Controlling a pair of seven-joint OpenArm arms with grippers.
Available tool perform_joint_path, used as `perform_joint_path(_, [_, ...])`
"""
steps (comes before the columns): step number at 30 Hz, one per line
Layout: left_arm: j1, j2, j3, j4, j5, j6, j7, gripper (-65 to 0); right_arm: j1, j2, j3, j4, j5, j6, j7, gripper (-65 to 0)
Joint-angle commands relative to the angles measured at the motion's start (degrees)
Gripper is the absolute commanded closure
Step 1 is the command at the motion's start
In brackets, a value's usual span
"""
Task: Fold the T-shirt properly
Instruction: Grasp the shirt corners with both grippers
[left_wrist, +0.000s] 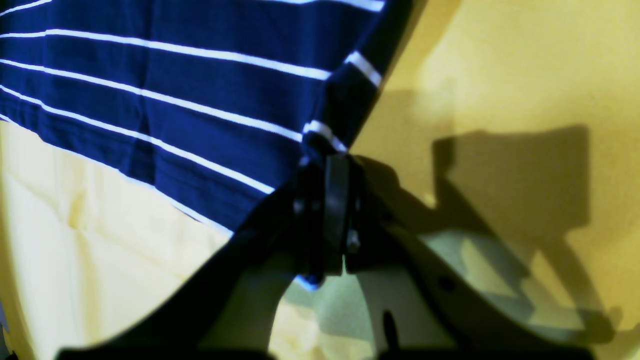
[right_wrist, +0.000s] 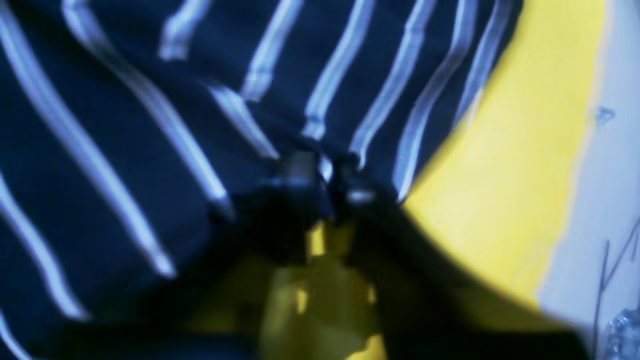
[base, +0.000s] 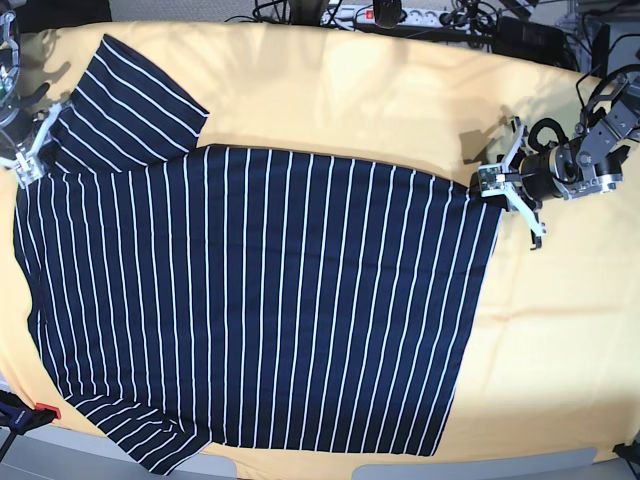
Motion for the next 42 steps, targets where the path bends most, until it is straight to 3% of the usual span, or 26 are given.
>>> perform_joint_path(1, [-0.8, -1.4, -0.4, 0.2, 0.3, -0.2, 0.8, 0.0, -0.1, 1.1, 0.3, 0.1, -0.5, -1.0, -0.9, 0.0])
perform_joint_path(4, [-1.1, -1.5, -0.4, 0.2, 0.3, -0.1, 0.8, 0.0, 0.7, 1.1, 0.3, 0.1, -0.5, -2.5, -0.9, 0.0])
perform_joint_path(8, [-1.8, -2.4, -0.4, 0.3, 0.2, -0.2, 0.8, 0.0, 1.0, 2.2, 0.3, 0.2, 2.9, -1.5, -1.2, 0.0])
perform_joint_path(14, [-3.5, -6.2, -0.4, 2.6, -5.6, -0.5, 0.9, 0.0, 0.7, 4.4, 1.7, 1.3, 7.7, 1.5, -5.4, 0.0])
perform_joint_path(21, [-3.5, -9.2, -0.4, 5.3, -6.9, -8.0, 0.8, 0.0, 0.6, 6.0, 2.4, 8.0, 14.3, 4.5, -14.2, 0.0])
perform_joint_path(25, [-3.5, -10.3, -0.4, 5.5, -9.5, -12.9, 0.8, 0.0, -1.3, 6.3, 2.5, 11.2, 14.4, 4.2, -15.1, 0.0])
perform_joint_path(34, [-3.2, -11.6, -0.4, 7.1, -9.7, -12.9, 0.4, 0.0, -14.3, 7.0, 6.7, 20.4, 8.3, 1.1, -15.1, 0.0])
perform_joint_path(38, [-1.7, -14.3, -0.4, 11.2, -10.0, -12.9, 0.4, 0.0, -19.7, 6.9, 12.7, 22.4, 8.4, 0.2, -15.1, 0.0])
perform_joint_path(42, [-1.6, -17.8, -0.4, 16.1, -10.0, -12.9, 0.4, 0.0, -24.0, 7.0, 16.5, 22.4, 8.8, 1.3, -15.1, 0.0])
